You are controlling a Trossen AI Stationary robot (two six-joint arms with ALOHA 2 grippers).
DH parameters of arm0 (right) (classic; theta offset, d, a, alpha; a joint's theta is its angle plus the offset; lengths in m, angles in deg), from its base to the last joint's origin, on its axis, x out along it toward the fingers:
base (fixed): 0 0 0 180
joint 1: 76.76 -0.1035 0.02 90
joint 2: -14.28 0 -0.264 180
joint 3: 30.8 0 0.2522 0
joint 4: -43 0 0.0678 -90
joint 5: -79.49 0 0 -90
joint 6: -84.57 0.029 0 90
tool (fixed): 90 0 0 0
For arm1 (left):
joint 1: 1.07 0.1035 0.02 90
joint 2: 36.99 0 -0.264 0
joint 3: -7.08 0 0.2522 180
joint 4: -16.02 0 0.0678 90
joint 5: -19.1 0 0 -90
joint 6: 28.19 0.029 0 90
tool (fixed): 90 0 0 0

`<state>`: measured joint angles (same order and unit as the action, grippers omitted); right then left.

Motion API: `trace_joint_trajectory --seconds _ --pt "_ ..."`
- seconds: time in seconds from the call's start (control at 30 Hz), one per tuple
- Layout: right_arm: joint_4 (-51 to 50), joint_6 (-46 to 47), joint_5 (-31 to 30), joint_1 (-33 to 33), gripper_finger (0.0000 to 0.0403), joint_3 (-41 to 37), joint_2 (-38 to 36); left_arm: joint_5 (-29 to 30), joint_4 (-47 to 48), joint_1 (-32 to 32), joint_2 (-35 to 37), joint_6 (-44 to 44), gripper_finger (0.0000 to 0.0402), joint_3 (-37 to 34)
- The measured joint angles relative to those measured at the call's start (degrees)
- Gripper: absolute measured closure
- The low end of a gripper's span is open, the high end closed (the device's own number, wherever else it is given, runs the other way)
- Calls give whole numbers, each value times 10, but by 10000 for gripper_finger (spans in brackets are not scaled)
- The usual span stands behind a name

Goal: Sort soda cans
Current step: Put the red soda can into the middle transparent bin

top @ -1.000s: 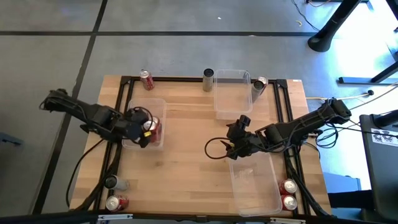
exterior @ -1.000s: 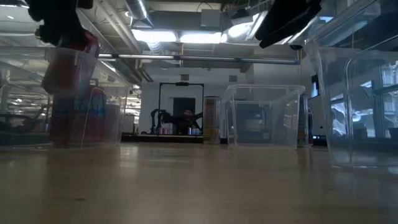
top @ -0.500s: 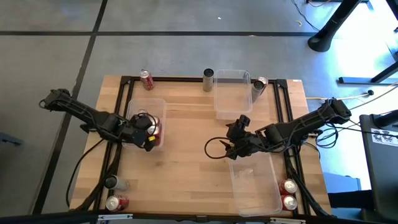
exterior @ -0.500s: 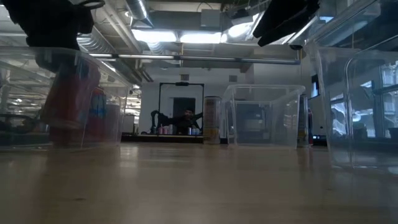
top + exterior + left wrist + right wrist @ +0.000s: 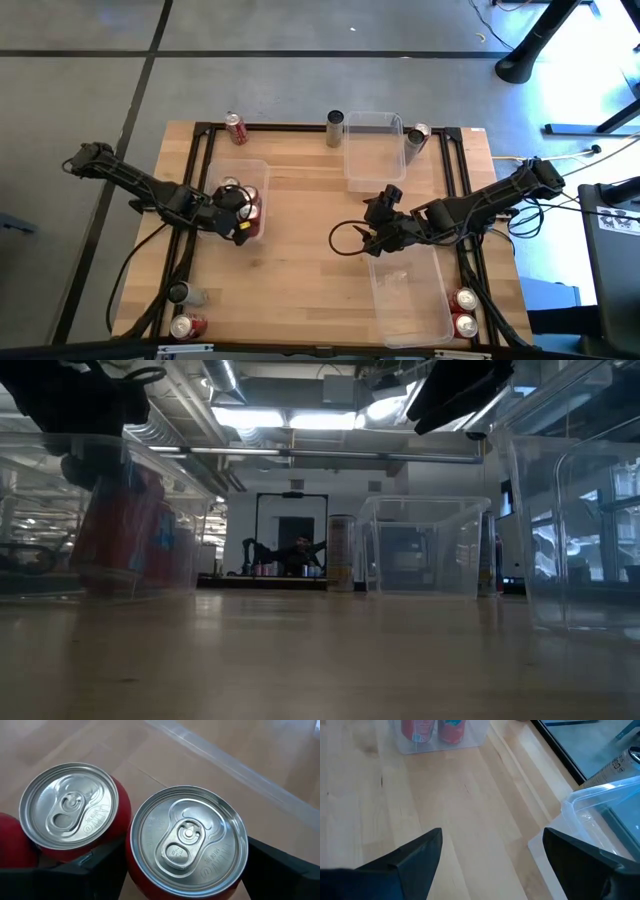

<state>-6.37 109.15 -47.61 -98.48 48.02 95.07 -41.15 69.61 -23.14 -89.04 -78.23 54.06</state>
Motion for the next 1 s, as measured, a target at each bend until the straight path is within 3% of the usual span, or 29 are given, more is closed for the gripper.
trace_joint_trajectory --seconds 1.0 --pt "13 -11 7 0 58 0 28 -2 -1 0 -1 -2 62 -2"
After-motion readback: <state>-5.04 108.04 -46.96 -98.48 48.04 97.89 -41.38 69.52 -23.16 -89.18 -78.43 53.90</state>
